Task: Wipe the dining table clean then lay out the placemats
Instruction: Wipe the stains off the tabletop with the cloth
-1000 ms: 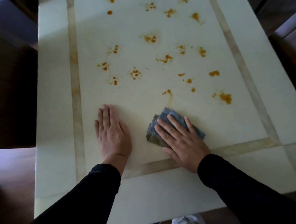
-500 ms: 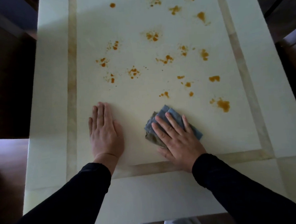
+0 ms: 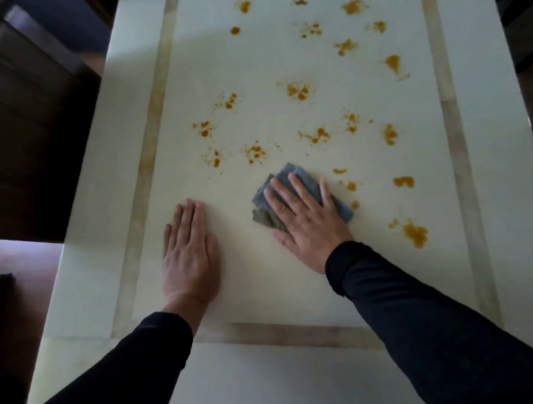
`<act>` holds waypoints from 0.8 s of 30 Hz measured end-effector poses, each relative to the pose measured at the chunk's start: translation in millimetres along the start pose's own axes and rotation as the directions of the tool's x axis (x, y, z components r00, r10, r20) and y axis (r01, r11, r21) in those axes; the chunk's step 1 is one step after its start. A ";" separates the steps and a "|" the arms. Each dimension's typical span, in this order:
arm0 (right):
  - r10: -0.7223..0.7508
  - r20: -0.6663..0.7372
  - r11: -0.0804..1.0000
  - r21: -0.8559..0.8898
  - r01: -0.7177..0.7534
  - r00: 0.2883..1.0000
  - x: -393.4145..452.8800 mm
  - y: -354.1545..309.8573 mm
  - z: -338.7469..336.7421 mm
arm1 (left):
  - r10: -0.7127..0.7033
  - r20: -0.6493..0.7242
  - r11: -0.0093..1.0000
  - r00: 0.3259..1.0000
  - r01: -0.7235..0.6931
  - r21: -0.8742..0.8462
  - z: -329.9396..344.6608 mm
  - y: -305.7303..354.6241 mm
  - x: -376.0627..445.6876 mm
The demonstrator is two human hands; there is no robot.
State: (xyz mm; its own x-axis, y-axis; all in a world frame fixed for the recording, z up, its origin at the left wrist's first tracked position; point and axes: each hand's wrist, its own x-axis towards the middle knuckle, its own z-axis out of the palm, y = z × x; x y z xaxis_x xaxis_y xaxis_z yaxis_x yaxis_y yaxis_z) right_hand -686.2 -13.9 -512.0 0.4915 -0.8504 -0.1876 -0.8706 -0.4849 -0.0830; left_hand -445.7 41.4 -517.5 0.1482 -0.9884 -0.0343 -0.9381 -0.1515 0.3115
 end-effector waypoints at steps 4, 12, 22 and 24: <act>0.211 -0.039 0.974 0.093 -0.207 0.977 -6.8 -15.3 4.2 | 0.000 0.004 1.000 1.000 0.000 -0.006 0.8 -2.9 0.0; -0.001 0.032 1.000 -0.001 0.001 0.999 -39.9 -4.2 6.8 | 0.017 0.026 1.000 1.000 -0.017 -0.005 2.9 -5.6 0.8; -0.126 0.089 0.992 0.033 0.124 0.988 -44.8 -76.6 15.4 | 0.017 0.043 1.000 0.999 -0.016 -0.019 -1.5 -4.7 4.2; -0.222 0.111 0.975 0.006 0.223 0.969 -32.6 -69.9 14.6 | 0.010 0.013 1.000 1.000 -0.009 -0.020 -10.2 -8.8 12.9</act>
State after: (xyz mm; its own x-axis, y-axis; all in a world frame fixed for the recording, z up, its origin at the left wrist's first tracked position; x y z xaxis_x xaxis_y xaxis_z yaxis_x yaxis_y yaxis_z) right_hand -641.7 50.6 -514.4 0.6672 -0.6936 -0.2718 -0.7394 -0.6609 -0.1286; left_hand -432.3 30.1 -511.0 0.1351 -0.9899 -0.0434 -0.9329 -0.1419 0.3309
